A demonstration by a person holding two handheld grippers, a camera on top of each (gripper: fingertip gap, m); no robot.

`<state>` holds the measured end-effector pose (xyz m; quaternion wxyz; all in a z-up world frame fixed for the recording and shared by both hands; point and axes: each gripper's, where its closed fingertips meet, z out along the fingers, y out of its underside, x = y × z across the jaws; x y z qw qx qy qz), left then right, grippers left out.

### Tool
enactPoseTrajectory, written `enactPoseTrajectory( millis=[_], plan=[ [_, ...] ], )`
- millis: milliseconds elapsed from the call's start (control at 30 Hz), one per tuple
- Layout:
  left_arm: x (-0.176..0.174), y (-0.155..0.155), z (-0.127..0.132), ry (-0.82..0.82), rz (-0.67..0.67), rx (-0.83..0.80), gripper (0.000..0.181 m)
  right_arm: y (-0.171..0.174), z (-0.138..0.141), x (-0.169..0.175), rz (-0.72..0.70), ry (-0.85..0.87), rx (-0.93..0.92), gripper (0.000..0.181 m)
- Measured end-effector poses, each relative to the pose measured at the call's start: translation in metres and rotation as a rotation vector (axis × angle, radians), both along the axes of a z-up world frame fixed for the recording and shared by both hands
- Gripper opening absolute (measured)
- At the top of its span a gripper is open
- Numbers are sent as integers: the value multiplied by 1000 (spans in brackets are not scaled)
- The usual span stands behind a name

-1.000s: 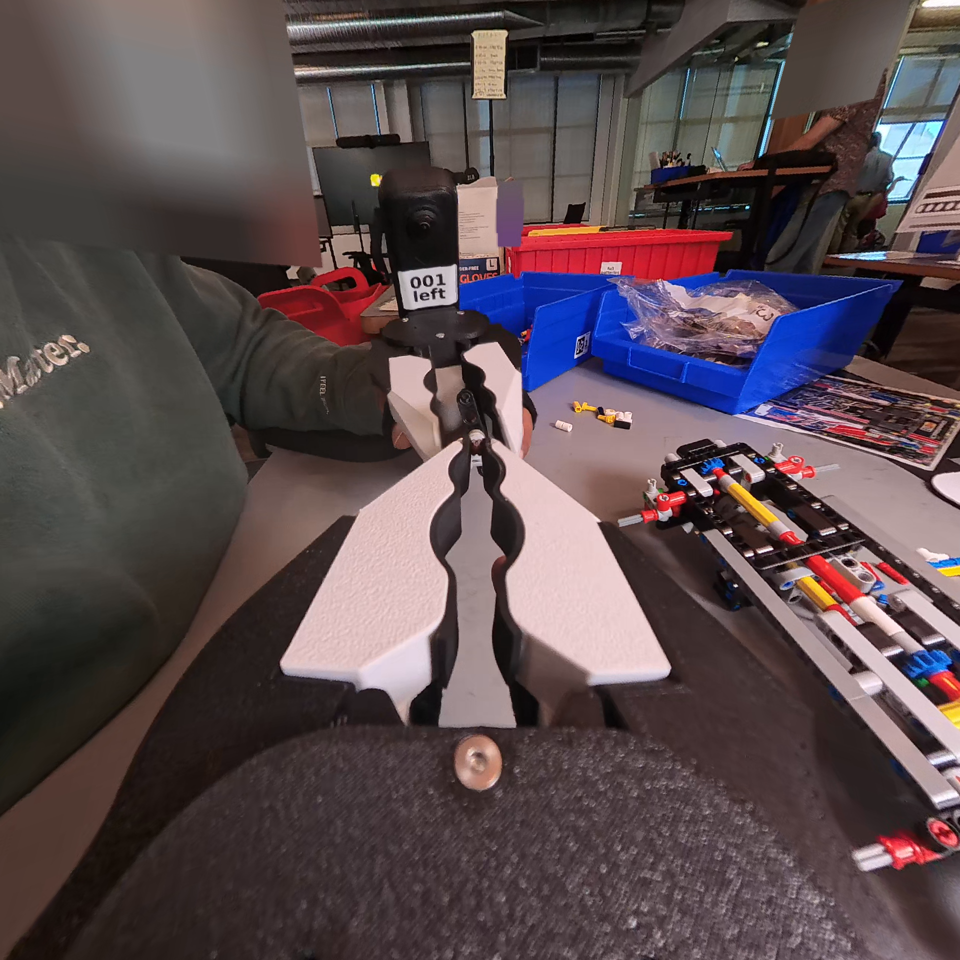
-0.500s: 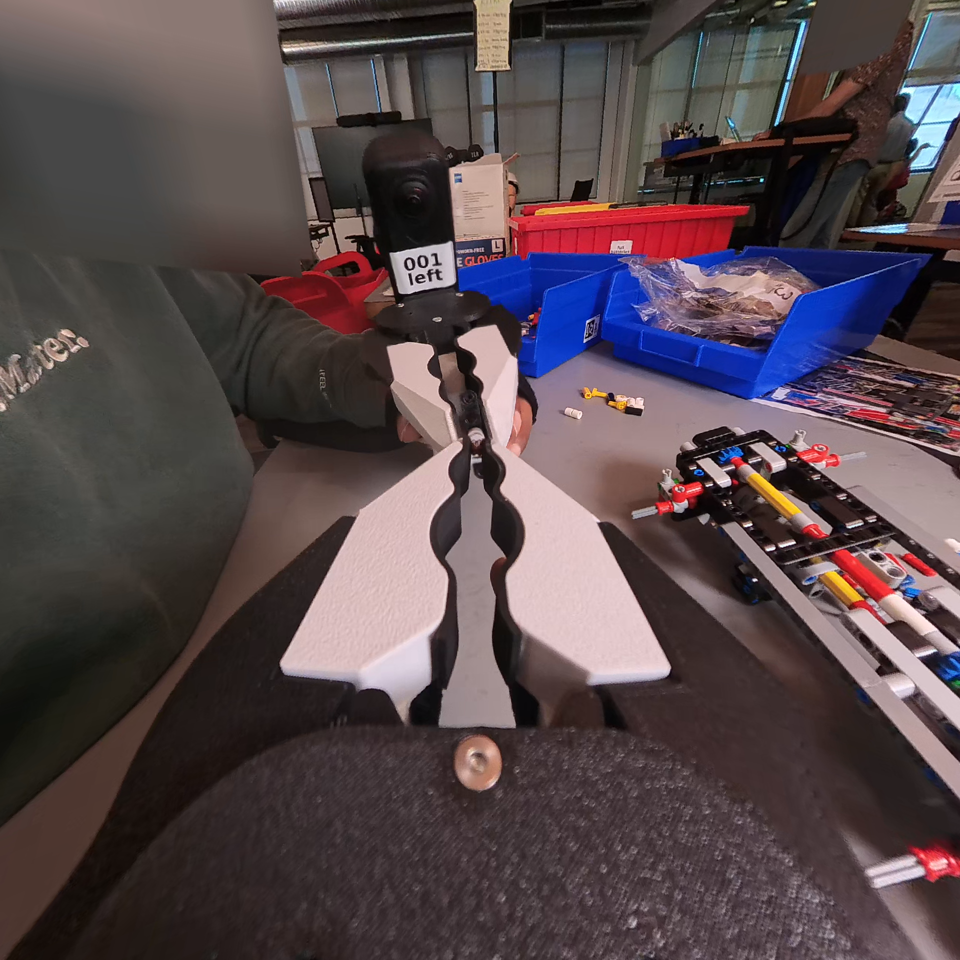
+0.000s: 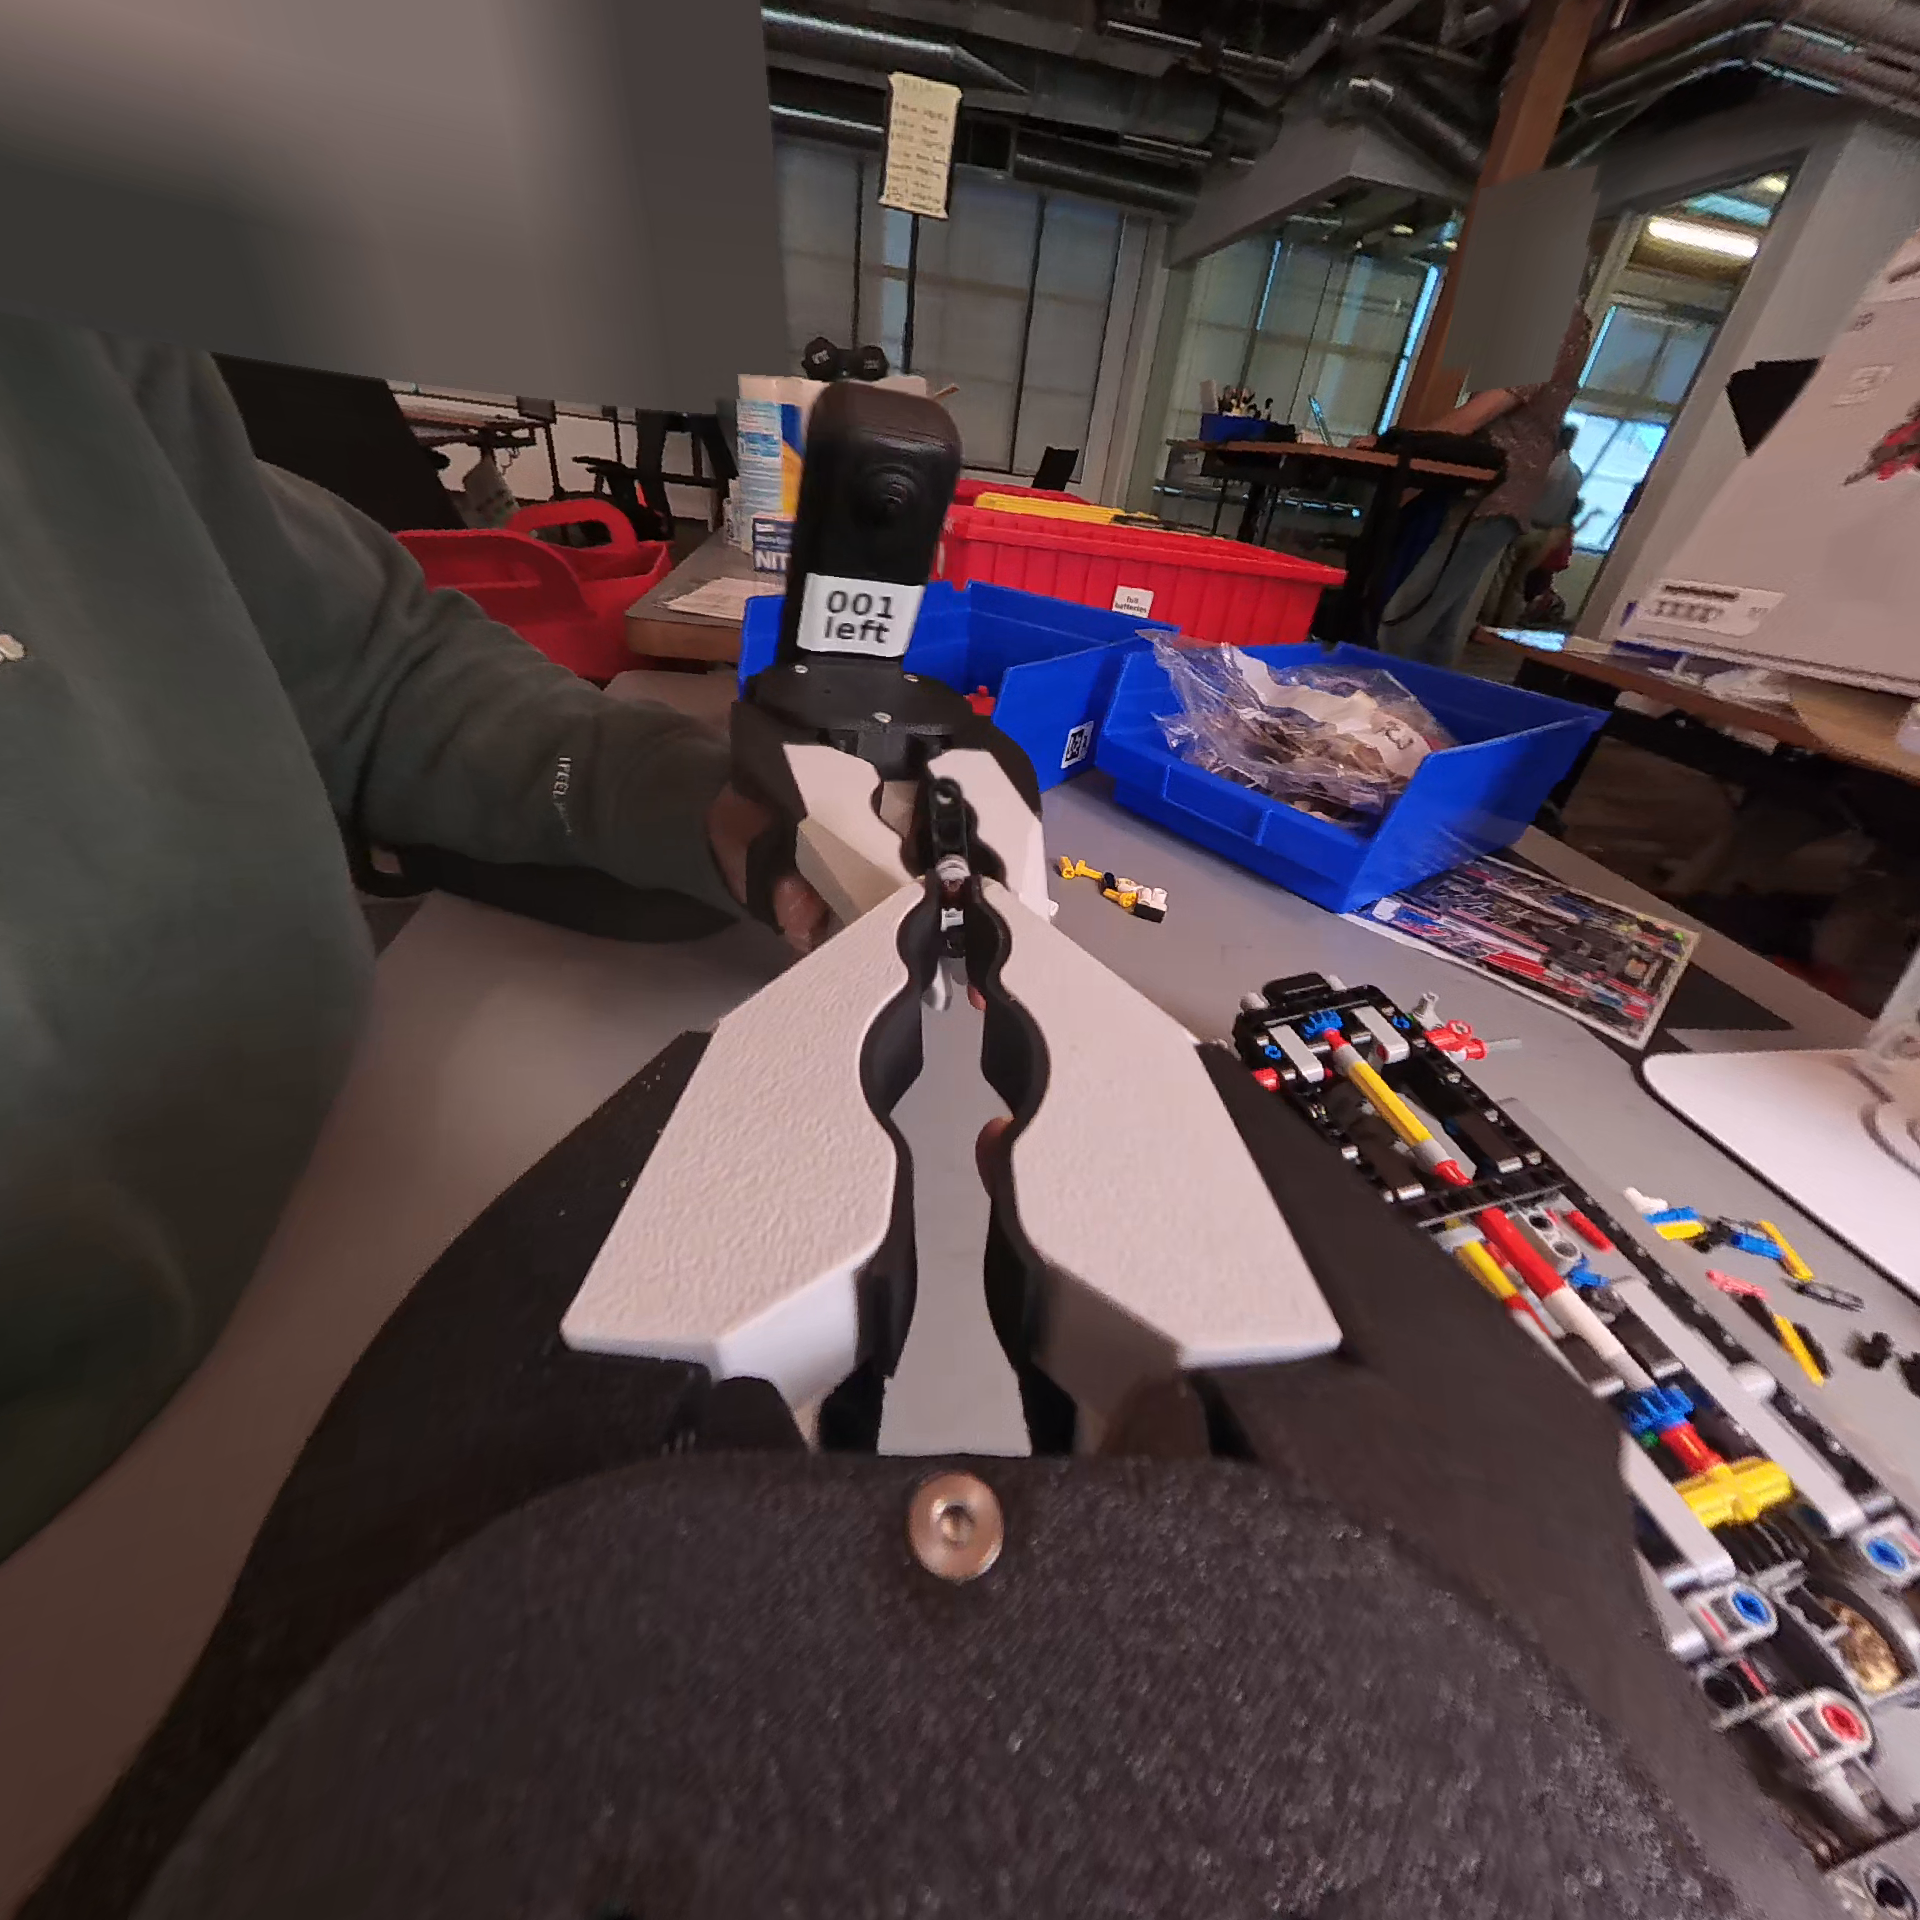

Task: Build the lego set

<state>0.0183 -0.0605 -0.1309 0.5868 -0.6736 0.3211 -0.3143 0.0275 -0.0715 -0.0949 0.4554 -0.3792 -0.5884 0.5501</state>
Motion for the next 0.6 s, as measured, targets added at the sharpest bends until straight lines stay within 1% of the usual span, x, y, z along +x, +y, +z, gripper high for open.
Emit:
enactPoseTrajectory(
  millis=[33, 100, 167, 233, 333, 433, 567, 600],
  plan=[
    [1, -1, 0, -4, -9, -7, 16, -4, 0, 1, 12, 8, 26, 1],
    [3, -6, 4, -41, -47, -9, 7, -11, -2, 1, 15, 7, 117, 1],
    [1, -6, 10, -76, -43, -7, 3, -16, -6, 0, 8, -1, 215, 1],
    [-3, -5, 11, -73, -28, 7, 5, -17, -7, 0, -12, 4, 257, 1],
    [-4, -8, 9, -64, -31, -4, 6, -14, -4, 1, -36, 16, 270, 1],
    [-6, -8, 5, -59, -32, -32, 10, -10, 3, 4, -51, 41, 245, 1],
    [-6, -14, 15, -152, -92, -70, 13, -5, 13, 8, -70, 90, 190, 1],
    [-5, -15, 18, -176, -108, -79, 16, -4, 15, 8, -77, 102, 170, 1]
  ],
)
